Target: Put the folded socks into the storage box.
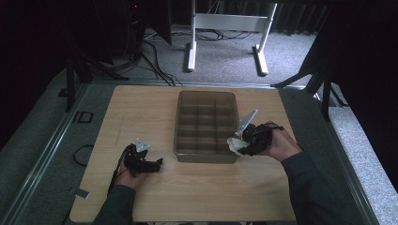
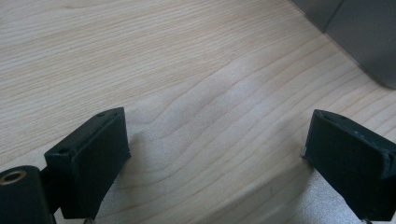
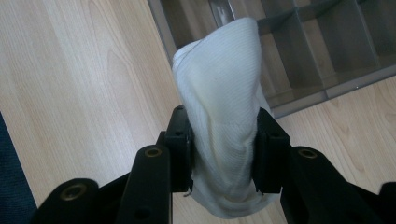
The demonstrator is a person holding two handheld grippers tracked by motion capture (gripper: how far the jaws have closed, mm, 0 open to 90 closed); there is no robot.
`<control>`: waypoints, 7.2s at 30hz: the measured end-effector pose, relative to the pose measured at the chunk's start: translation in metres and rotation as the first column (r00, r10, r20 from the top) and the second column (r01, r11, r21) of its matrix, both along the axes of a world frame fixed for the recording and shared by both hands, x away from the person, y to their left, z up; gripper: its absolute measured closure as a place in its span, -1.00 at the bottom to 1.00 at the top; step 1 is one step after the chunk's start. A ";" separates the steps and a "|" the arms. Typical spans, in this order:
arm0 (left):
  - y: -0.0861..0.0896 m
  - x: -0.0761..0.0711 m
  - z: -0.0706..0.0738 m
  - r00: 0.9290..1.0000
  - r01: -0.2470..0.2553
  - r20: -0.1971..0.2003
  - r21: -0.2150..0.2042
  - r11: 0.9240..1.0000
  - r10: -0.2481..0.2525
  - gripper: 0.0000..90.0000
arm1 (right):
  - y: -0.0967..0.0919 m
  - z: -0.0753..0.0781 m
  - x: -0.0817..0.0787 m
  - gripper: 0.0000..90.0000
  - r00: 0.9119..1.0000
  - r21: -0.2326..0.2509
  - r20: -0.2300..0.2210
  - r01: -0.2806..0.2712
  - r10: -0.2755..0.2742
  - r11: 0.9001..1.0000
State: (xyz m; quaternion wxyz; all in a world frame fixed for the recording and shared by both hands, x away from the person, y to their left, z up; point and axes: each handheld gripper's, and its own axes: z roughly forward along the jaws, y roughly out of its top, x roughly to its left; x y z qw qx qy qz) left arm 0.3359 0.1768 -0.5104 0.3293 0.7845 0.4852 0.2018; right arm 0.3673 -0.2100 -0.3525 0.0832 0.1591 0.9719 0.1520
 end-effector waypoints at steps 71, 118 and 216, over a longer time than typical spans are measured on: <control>0.000 0.000 0.000 1.000 0.001 0.000 0.002 1.000 -0.001 -0.85 | 0.054 -0.055 0.046 0.44 0.990 -0.172 -0.141 -0.040 0.015 0.984; 0.000 0.000 0.000 1.000 0.001 0.001 0.001 1.000 -0.001 -0.85 | 0.027 -0.007 0.039 -0.10 0.991 0.026 -0.133 -0.001 0.004 1.000; 0.000 0.000 0.000 1.000 0.001 0.000 0.002 1.000 -0.001 -0.85 | 0.055 -0.052 0.050 0.75 0.989 -0.139 -0.145 -0.006 -0.014 0.990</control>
